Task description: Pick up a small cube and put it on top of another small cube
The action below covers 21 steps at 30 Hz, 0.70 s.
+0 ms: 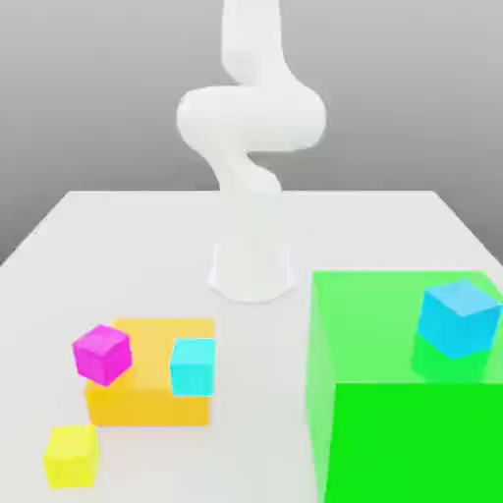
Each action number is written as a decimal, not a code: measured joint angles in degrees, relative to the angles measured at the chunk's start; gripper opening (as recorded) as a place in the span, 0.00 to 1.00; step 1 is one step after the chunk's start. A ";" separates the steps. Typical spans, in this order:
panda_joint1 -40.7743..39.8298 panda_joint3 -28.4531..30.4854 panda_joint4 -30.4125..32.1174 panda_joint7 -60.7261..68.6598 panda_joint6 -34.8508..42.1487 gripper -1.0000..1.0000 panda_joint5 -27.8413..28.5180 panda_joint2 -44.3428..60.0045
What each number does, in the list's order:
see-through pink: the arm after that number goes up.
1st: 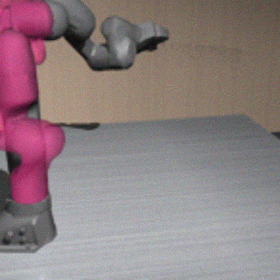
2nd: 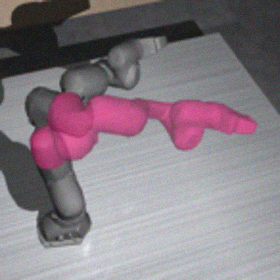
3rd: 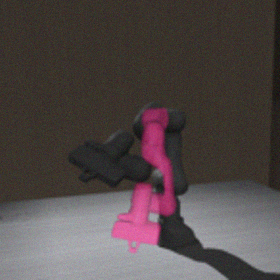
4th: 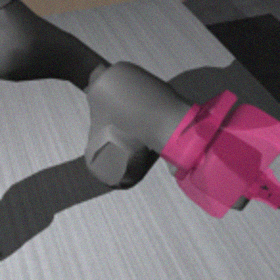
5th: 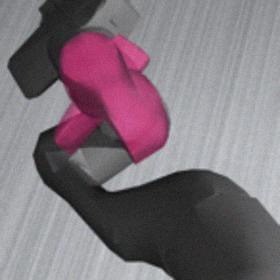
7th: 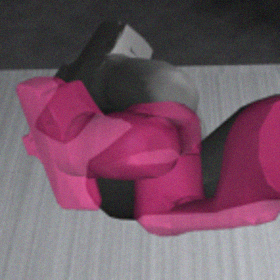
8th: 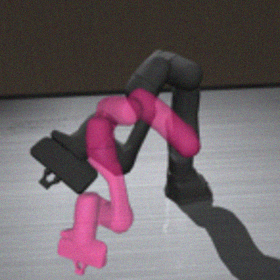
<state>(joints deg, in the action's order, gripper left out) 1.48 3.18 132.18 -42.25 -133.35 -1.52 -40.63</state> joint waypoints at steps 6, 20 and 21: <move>2.89 7.40 0.97 9.37 -3.83 0.50 -4.56 12.74; 1.89 17.38 3.15 31.57 -12.47 0.50 -16.17 41.85; 1.33 17.48 3.33 32.83 -13.16 0.50 -16.55 43.82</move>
<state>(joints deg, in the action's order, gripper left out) 2.81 20.66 135.50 -9.42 -146.50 -18.07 3.19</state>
